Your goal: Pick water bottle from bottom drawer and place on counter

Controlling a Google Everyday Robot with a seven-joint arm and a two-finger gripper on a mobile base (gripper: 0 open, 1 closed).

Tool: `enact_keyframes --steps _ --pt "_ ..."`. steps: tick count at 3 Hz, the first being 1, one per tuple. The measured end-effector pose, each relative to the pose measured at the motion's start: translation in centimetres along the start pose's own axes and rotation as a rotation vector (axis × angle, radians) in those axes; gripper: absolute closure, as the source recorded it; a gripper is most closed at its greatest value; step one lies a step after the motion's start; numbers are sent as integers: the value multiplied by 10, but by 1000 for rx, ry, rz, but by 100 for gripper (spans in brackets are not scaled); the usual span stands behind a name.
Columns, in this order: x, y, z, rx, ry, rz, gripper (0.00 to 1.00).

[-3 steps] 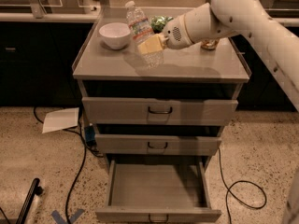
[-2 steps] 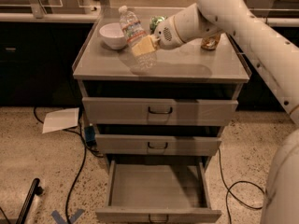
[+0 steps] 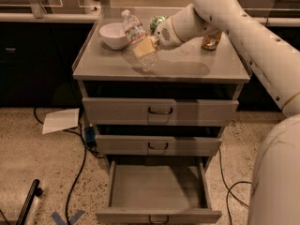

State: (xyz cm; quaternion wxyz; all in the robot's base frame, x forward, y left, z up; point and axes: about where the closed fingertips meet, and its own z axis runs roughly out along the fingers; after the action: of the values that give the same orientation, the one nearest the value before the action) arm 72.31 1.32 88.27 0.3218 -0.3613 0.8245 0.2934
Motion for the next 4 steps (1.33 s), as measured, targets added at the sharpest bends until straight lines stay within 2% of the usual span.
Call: enact_keyframes --steps 1,4 --pt "0 0 0 0 0 1 81" --pt "0 0 0 0 1 1 11"
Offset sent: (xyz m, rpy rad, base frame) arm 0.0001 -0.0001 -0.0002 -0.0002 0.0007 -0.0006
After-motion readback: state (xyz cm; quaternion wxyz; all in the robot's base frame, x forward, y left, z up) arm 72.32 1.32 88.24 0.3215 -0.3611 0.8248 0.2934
